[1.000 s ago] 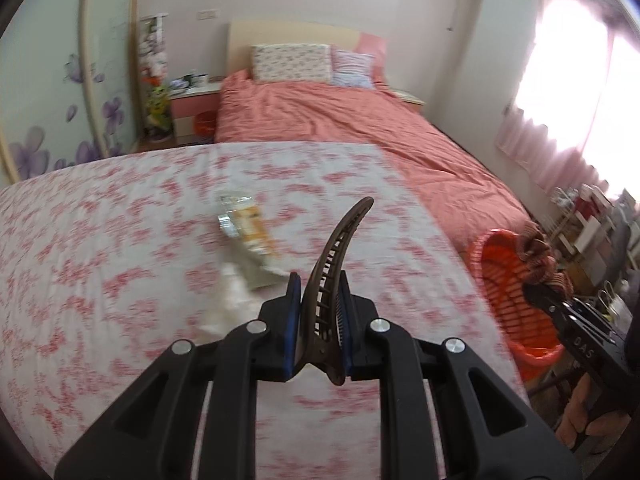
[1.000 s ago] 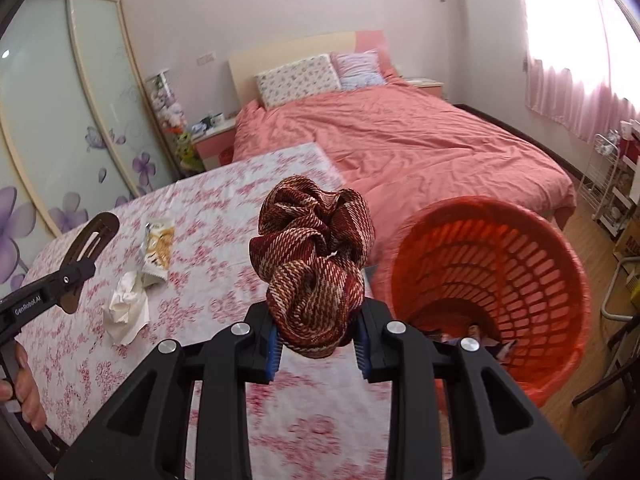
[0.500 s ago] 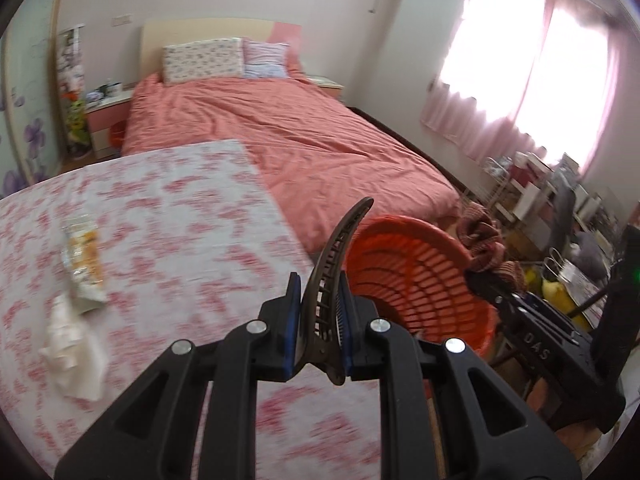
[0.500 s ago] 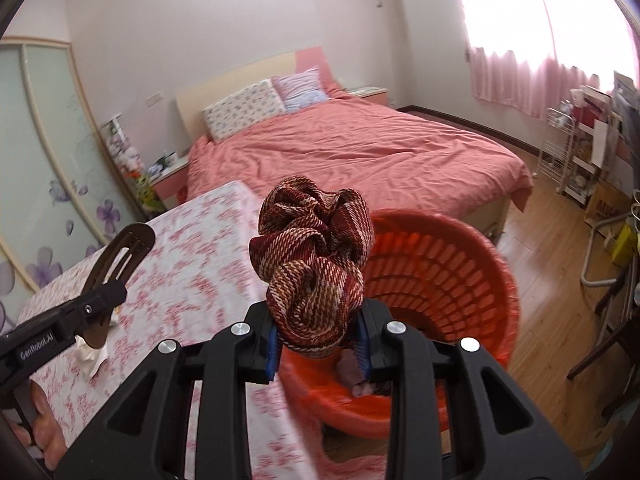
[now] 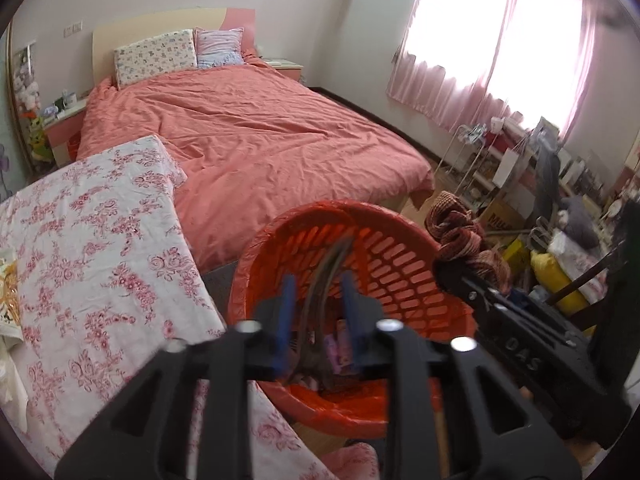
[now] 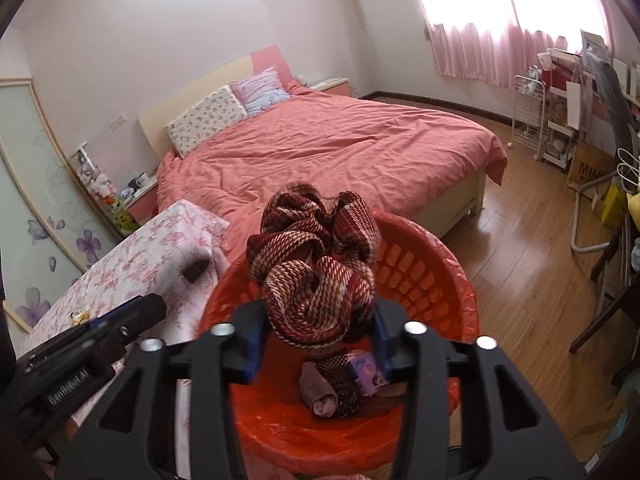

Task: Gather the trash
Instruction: 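Open both tools to drop the clip and scrunchie into the basket, then grasp the crumpled white tissue with the left tool while the right tool reaches the snack wrapper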

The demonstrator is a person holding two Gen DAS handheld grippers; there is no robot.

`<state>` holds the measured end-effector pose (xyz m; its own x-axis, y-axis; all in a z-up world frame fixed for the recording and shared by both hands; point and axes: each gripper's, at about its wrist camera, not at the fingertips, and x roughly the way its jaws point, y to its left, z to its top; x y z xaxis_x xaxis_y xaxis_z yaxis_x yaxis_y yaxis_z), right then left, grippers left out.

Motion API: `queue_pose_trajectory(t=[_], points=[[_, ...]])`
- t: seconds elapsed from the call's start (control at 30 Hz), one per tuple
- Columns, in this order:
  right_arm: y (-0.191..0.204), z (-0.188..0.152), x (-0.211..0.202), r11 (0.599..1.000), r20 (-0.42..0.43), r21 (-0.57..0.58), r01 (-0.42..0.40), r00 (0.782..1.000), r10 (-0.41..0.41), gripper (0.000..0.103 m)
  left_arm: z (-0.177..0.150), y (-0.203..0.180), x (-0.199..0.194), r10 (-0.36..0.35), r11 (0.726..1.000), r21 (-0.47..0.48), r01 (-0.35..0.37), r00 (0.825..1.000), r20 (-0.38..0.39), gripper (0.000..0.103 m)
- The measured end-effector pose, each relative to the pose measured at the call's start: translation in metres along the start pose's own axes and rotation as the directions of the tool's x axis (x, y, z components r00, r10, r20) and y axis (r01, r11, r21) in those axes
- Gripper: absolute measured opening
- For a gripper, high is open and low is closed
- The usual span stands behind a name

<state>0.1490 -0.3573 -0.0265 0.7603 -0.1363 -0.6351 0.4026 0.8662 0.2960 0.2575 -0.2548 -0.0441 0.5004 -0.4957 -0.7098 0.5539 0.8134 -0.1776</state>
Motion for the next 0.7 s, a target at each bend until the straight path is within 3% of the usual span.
queue_pose_trajectory(t=[0.03, 0.2, 0.43, 0.63, 0.7], points=[[0.001, -0.002, 0.001, 1.000, -0.003, -0.007, 0.000, 1.000, 0.000, 0.061, -0.001, 0.000, 0.004, 0.016, 1.000, 0.006, -0.016, 1.000, 0.000, 0.044], [0.001, -0.008, -0.001, 1.000, -0.017, -0.023, 0.012, 1.000, -0.012, 0.067, -0.009, 0.016, 0.005, 0.053, 0.999, 0.005, -0.053, 0.999, -0.007, 0.048], [0.017, -0.012, -0.007, 0.997, -0.009, -0.079, 0.021, 1.000, -0.022, 0.075, -0.033, 0.056, -0.032, 0.162, 0.987, 0.010, -0.162, 0.986, 0.028, 0.065], [0.046, -0.025, -0.010, 0.990, -0.021, -0.140, 0.006, 1.000, -0.009, 0.078, -0.061, 0.115, -0.075, 0.284, 0.958, -0.060, -0.281, 0.958, 0.042, 0.075], [0.054, -0.030, -0.009, 0.988, -0.036, -0.157, -0.007, 0.999, 0.002, 0.078, -0.072, 0.142, -0.092, 0.338, 0.937, -0.104, -0.332, 0.940, 0.044, 0.079]])
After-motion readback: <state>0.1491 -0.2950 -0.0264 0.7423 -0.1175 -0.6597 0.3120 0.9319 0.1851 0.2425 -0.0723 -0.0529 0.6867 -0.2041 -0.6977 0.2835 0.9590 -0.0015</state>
